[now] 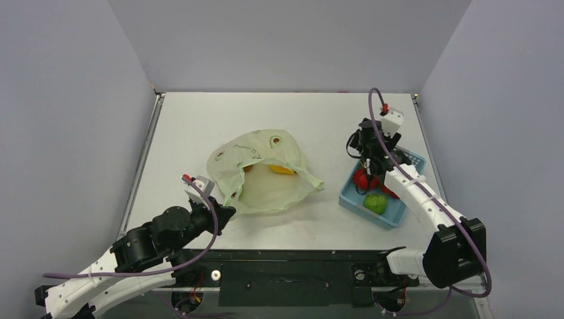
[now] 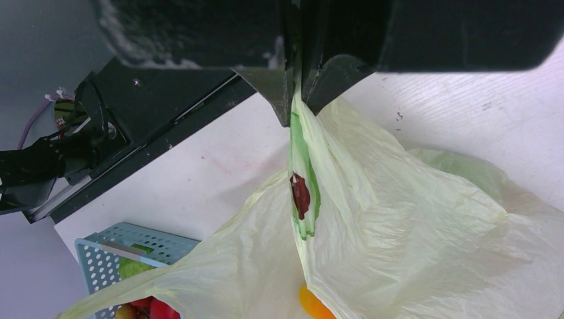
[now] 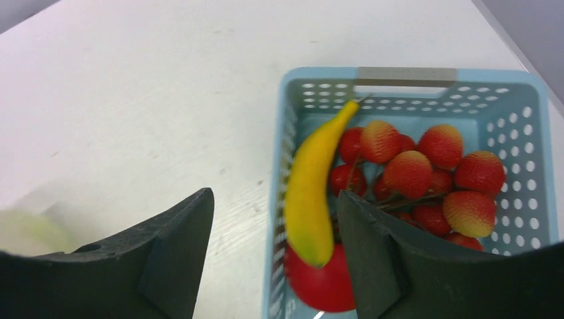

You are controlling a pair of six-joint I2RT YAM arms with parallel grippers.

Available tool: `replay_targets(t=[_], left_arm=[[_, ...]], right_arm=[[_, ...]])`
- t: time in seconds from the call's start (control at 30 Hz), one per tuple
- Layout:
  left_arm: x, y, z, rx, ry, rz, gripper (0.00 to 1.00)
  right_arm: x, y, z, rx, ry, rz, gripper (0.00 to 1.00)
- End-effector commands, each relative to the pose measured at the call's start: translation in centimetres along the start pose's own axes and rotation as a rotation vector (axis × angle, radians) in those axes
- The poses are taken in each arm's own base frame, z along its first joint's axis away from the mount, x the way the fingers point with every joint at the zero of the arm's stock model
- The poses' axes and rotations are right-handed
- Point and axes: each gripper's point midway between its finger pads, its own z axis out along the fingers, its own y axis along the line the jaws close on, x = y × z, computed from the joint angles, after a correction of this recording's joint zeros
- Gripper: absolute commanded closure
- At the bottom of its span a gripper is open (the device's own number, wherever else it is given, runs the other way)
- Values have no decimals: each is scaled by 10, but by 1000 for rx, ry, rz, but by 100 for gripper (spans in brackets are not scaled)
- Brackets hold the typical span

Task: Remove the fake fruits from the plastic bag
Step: Place the fake fruit in the bin, then take out the fake fruit from the plastic bag.

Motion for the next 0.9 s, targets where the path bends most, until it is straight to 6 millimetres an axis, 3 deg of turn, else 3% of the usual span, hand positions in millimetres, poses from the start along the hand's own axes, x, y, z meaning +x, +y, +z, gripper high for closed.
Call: replay_targets(t=[0.0,0.2,0.27,0.37,0.53,0.57,0.67,0.77,0.87], left_arm=[[-13,-8,0,26,-44,-18,100],[-13,-8,0,28,-44,-17,100],[-12,-8,0,27,-43,-17,100],[-12,-8,0,27,-42,-16,100],[-13,-9,-1,34,-48,-21,100],[-14,-9,-2,36,-50,-22,100],[-15,-9,-3,39,-54,-24,100],[-14,-9,-3,42,-55,-23,100],[-15,-10,-4,44,-58,-26,100]], right_arm=[[-27,35,-50,-150,-165,-89,36],[-36,87,-126,-454,-286,-229,36],[-26,110,-155,-604,-311,-321,37],[2,149,-202,-890,-315,-453,37],[55,178,-257,-1187,-419,-734,37],[74,182,-268,-1228,-433,-799,37],[102,187,-270,-1184,-489,-1002,37],[125,196,-251,-1116,-460,-1128,39],[146,202,-236,-1091,-437,-1238,53]])
